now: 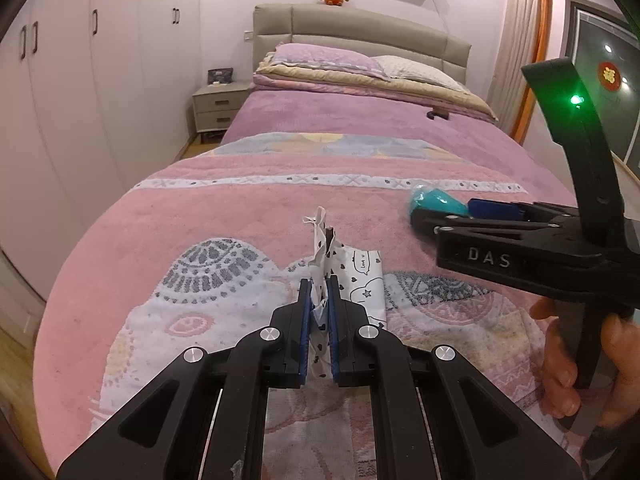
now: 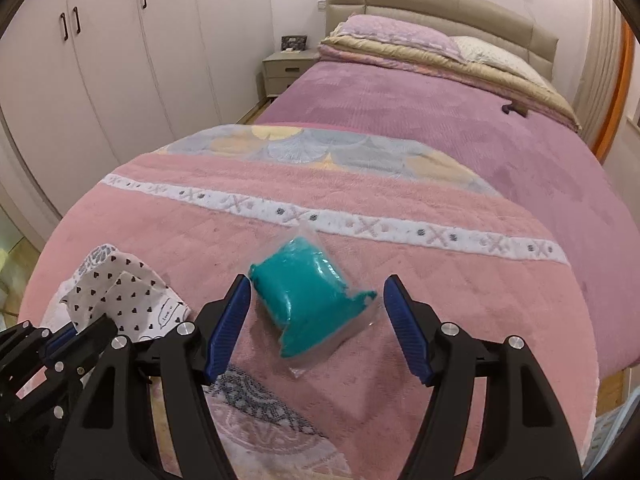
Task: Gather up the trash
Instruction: 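Grasp the teal packet with the right tool, then carry the polka-dot paper and teal packet into the wastebasket and release both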
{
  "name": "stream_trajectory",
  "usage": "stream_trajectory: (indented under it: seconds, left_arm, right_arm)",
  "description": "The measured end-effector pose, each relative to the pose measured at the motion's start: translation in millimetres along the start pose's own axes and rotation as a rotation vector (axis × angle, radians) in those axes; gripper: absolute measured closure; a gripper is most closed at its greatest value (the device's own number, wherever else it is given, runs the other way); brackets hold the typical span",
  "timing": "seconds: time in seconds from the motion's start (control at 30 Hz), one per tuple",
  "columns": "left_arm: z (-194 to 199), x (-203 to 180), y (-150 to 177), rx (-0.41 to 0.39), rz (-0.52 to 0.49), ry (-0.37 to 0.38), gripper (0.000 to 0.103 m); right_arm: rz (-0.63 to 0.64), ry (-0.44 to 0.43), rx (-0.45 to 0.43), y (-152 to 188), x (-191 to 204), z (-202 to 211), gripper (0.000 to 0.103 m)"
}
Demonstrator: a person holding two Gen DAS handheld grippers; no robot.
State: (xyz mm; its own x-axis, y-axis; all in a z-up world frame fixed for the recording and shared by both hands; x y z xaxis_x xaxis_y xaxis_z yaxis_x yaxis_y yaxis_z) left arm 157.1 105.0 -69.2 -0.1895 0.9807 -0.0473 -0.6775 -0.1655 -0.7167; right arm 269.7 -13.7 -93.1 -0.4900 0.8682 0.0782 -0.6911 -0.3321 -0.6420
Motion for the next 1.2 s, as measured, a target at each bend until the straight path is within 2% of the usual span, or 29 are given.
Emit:
stream_trajectory:
  seconds: [0.07, 0.23, 0.37, 0.5, 0.67, 0.87, 1.03, 1.2]
  left_arm:
    - [-1, 1, 0, 0.0, -0.002, 0.003, 0.097]
    - [-1, 5, 0, -0.001, 0.001, 0.007, 0.097]
    - [-1, 5, -1, -0.005, 0.003, 0.011, 0.097]
    - [1, 4, -1, -0.008, -0.002, 0.044, 0.097]
    - [19, -14, 2, -0.021, -0.033, 0.103, 0.097]
    - [56, -66, -5, -0.068, -0.099, 0.209, 0.097]
    - [78, -121, -10, -0.101, -0.165, 0.303, 0.097]
    - [96, -189, -8, -0.082, -0.219, 0.479, 0.097]
  right_arm:
    - [0.004, -0.005, 0.009, 0, 1, -2, 0.04]
    - [0.002, -0.04, 0.011, 3, 2, -2, 0.061]
    - [-0.011, -0.041, -0.028, 3, 1, 6, 0.063]
    - [-0.019, 0.004, -0.093, 7, 0, 24, 0.063]
    - [-0.067, 0.005, -0.117, 30, -8, 58, 0.063]
    - [-0.151, 0.059, -0.195, 64, -42, 130, 0.063]
    - [-0.231, 0.165, -0.252, 97, -85, 193, 0.063]
    - [-0.329, 0.291, -0.3, 135, -132, 250, 0.063]
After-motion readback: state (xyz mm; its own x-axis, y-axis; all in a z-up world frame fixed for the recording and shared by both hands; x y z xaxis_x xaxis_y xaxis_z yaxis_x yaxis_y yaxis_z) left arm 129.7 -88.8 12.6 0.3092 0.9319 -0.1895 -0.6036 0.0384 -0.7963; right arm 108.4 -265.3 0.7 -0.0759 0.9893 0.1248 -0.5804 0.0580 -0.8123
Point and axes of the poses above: each gripper's, at about its wrist camera, not at the fingertips, and z roughly against the way its jaws point, x to its left, y to its underside, the point moved 5 cm from there along -z, roughly the way its jaws point, and after that the axes turned 3 degrees about -y, right-handed, at the moved point
